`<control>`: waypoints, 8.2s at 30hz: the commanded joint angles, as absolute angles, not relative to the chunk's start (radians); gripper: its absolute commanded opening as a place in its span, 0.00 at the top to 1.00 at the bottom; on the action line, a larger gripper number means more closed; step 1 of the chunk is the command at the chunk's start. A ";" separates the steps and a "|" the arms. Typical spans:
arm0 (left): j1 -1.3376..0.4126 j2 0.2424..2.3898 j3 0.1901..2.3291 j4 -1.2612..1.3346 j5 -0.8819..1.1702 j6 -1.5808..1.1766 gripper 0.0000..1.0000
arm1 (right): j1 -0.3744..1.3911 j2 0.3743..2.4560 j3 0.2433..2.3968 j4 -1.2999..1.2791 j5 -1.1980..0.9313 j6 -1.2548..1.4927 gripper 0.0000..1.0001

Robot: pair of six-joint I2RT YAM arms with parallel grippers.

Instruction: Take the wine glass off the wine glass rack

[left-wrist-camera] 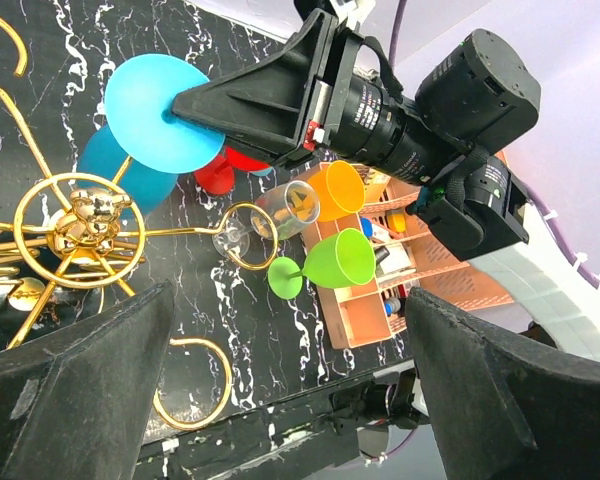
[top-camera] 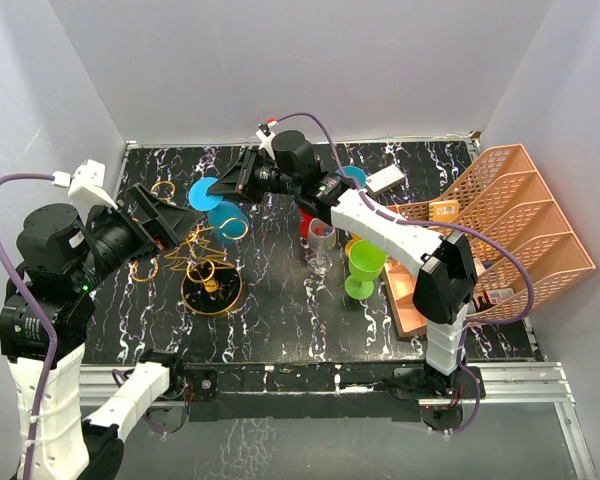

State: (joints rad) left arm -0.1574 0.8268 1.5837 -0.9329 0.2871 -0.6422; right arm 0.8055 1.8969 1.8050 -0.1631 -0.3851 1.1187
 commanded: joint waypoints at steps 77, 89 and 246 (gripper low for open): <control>-0.624 1.103 1.232 0.076 0.481 -1.126 0.65 | 0.454 1.159 1.202 0.282 -0.777 0.976 0.91; -0.655 1.080 1.209 0.117 0.482 -1.155 1.00 | 0.453 1.058 1.171 0.110 -0.750 0.885 0.79; -0.655 0.540 1.319 -0.537 -0.019 -0.725 0.03 | 0.977 1.551 1.643 -0.958 0.264 0.231 0.01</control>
State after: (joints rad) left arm -0.6563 0.5056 1.3205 -0.5648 -0.0345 -0.7227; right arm 0.9733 1.6360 1.6291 -1.1118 0.1768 0.2890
